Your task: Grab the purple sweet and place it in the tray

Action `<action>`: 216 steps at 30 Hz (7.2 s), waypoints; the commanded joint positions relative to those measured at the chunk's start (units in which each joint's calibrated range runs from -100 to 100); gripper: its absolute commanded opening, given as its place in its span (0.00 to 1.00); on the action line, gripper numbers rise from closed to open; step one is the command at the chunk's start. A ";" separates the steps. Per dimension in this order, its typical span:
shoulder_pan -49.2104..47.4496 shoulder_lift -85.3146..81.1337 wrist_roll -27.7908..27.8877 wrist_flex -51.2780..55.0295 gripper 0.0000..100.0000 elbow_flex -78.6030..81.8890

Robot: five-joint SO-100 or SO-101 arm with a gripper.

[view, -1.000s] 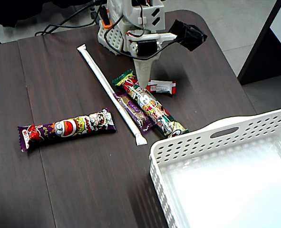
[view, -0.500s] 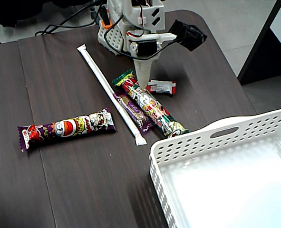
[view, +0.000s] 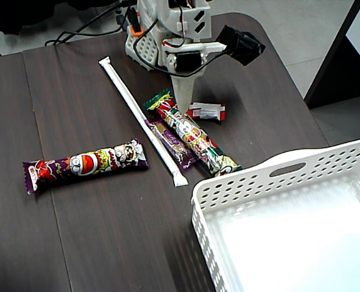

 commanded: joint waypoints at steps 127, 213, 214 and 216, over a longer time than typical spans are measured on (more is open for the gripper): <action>27.44 87.82 13.27 -3.09 0.02 -72.13; 32.74 117.29 28.38 5.21 0.23 -93.68; 32.59 117.29 28.38 3.76 0.23 -92.59; 32.59 117.29 28.38 1.45 0.23 -91.03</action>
